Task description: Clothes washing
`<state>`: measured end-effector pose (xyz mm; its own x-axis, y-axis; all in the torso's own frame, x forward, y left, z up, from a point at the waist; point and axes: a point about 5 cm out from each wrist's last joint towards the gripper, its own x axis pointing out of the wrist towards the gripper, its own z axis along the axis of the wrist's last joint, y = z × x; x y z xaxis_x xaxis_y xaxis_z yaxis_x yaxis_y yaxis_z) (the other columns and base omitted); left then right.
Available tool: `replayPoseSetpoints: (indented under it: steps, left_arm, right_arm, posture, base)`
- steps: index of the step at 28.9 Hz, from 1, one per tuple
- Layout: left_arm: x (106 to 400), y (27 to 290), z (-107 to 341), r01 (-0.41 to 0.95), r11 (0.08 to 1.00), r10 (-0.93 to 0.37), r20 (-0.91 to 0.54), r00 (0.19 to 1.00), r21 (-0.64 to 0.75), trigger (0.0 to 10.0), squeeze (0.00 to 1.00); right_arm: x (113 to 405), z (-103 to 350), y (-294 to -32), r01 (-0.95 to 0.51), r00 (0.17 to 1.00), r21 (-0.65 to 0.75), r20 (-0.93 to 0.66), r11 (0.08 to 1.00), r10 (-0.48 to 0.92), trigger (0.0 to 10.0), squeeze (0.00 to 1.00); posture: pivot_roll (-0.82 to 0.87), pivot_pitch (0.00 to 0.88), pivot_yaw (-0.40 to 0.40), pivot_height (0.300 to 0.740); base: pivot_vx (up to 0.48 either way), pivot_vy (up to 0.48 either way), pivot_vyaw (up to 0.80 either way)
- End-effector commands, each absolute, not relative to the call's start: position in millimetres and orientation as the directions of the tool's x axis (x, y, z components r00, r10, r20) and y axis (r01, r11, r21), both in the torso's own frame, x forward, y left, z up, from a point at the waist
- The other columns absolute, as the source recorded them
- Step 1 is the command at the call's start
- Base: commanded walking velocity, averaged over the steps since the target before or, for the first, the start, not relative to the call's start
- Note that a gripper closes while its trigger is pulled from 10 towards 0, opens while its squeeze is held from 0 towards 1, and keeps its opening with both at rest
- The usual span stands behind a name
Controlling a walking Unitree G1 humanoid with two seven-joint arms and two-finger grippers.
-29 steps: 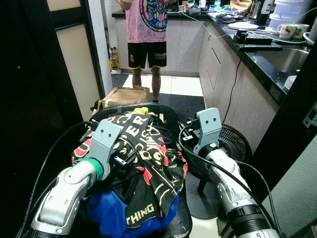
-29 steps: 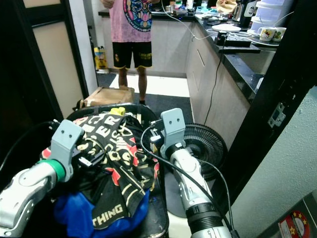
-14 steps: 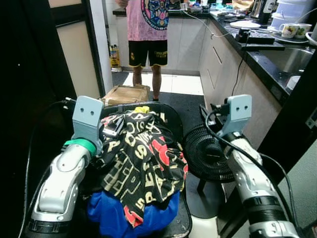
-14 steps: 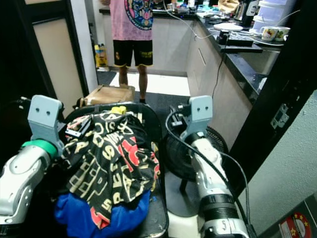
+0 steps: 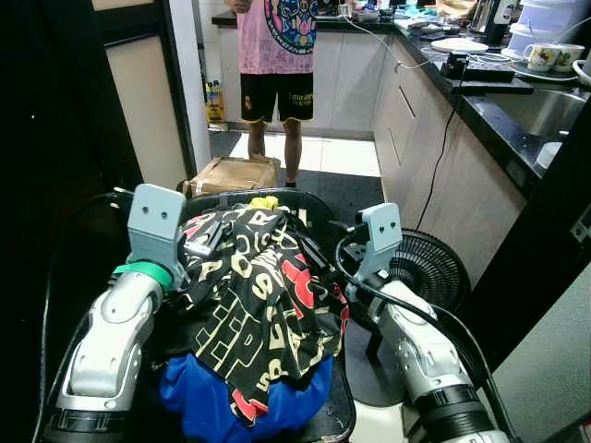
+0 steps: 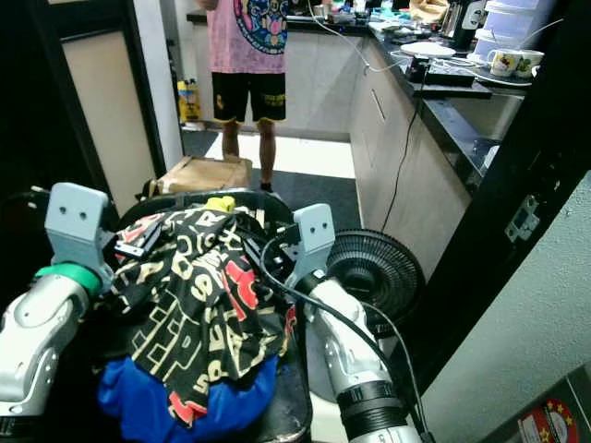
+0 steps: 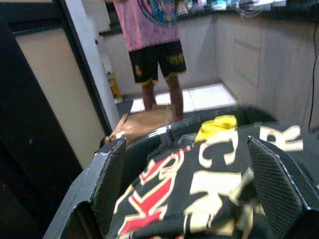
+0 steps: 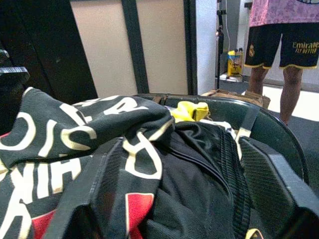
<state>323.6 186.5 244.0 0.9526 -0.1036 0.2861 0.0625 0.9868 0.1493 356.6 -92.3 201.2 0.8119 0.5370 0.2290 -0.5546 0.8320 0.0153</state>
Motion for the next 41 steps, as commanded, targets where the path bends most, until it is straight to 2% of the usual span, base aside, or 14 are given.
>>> replayPoseSetpoints:
  steps: [1, 5, 7, 9, 17, 18, 19, 26, 31, 32, 33, 34, 35, 41]
  left_arm:
    - [322, 187, 251, 0.085, 0.993, -0.107, 0.333, 0.937, 0.081, 10.0, 0.00]
    - [321, 177, 256, 0.197, 0.977, -0.214, 0.353, 0.911, 0.083, 10.0, 0.00]
    - [323, 166, 250, 0.277, 0.949, -0.310, 0.298, 0.903, 0.150, 10.0, 0.00]
    - [325, 164, 245, 0.278, 0.942, -0.321, 0.270, 0.908, 0.186, 10.0, 0.00]
    - [333, 171, 242, 0.184, 0.959, -0.237, 0.256, 0.937, 0.214, 10.0, 0.00]
    - [335, 175, 242, 0.153, 0.964, -0.207, 0.253, 0.945, 0.217, 10.0, 0.00]
    - [336, 180, 242, 0.121, 0.970, -0.174, 0.252, 0.952, 0.211, 10.0, 0.00]
    - [339, 194, 243, 0.049, 0.976, -0.099, 0.235, 0.967, 0.212, 10.0, 0.00]
    - [338, 196, 241, 0.079, 0.968, -0.132, 0.215, 0.968, 0.238, 10.0, 0.00]
    - [337, 194, 240, 0.102, 0.965, -0.154, 0.203, 0.967, 0.243, 10.0, 0.00]
    - [336, 192, 239, 0.121, 0.962, -0.170, 0.194, 0.966, 0.244, 10.0, 0.00]
    - [336, 192, 239, 0.121, 0.962, -0.170, 0.194, 0.966, 0.244, 10.0, 0.00]
    - [336, 190, 238, 0.144, 0.959, -0.190, 0.178, 0.965, 0.242, 10.0, 0.00]
    - [336, 186, 235, 0.200, 0.947, -0.239, 0.135, 0.962, 0.252, 10.0, 0.00]
  right_arm:
    - [358, 203, -90, -0.573, 0.801, 0.028, 0.233, 0.819, 0.552, 10.0, 0.80]
    - [357, 202, -84, -0.595, 0.786, 0.030, 0.230, 0.803, 0.573, 10.0, 0.76]
    - [356, 201, -79, -0.604, 0.781, 0.033, 0.225, 0.796, 0.583, 10.0, 0.61]
    - [356, 200, -77, -0.609, 0.778, 0.036, 0.226, 0.793, 0.587, 10.0, 0.54]
    - [354, 206, -61, -0.672, 0.726, 0.050, 0.244, 0.739, 0.643, 10.0, 0.56]
    - [354, 207, -55, -0.687, 0.712, 0.045, 0.243, 0.725, 0.659, 10.0, 0.61]
    - [354, 207, -48, -0.705, 0.697, 0.052, 0.241, 0.708, 0.676, 10.0, 1.00]
    - [356, 207, -29, -0.737, 0.666, 0.052, 0.225, 0.674, 0.711, 10.0, 1.00]
    - [351, 203, -12, -0.784, 0.616, 0.044, 0.189, 0.620, 0.765, 10.0, 1.00]
    - [349, 201, -7, -0.797, 0.600, 0.046, 0.173, 0.602, 0.781, 10.0, 0.41]
    - [348, 200, -5, -0.804, 0.591, 0.050, 0.163, 0.592, 0.790, 10.0, 0.22]
    - [348, 200, -5, -0.804, 0.591, 0.050, 0.163, 0.592, 0.790, 10.0, 0.22]
    - [347, 200, -3, -0.813, 0.580, 0.060, 0.157, 0.579, 0.799, 10.0, 0.00]
    - [346, 196, 0, -0.829, 0.558, 0.054, 0.116, 0.556, 0.822, 10.0, 0.00]
  posture:
    - [-0.02, 0.058, 0.011, 0.740]
    - [-0.01, 0.058, 0.009, 0.740]
    - [-0.01, 0.061, 0.007, 0.740]
    - [-0.01, 0.062, 0.009, 0.740]
    - [-0.02, 0.067, 0.012, 0.740]
    - [-0.02, 0.069, 0.011, 0.740]
    - [-0.02, 0.071, 0.010, 0.740]
    - [-0.01, 0.073, 0.005, 0.740]
    - [0.00, 0.072, -0.001, 0.740]
    - [0.00, 0.071, -0.001, 0.740]
    - [0.00, 0.071, -0.001, 0.740]
    - [0.00, 0.071, -0.001, 0.740]
    - [0.00, 0.070, -0.002, 0.740]
    - [0.00, 0.067, 0.000, 0.740]
  base:
    - [0.000, 0.000, 0.00]
    - [0.000, 0.000, 0.00]
    - [0.000, 0.000, 0.00]
    - [0.000, 0.000, 0.00]
    - [0.000, 0.000, 0.00]
    - [0.000, 0.000, 0.00]
    - [0.000, 0.000, 0.00]
    - [0.000, 0.000, 0.00]
    - [0.000, 0.000, 0.00]
    - [0.000, 0.000, 0.00]
    - [0.000, 0.000, 0.00]
    - [0.000, 0.000, 0.00]
    - [0.000, 0.000, 0.00]
    - [0.000, 0.000, 0.00]
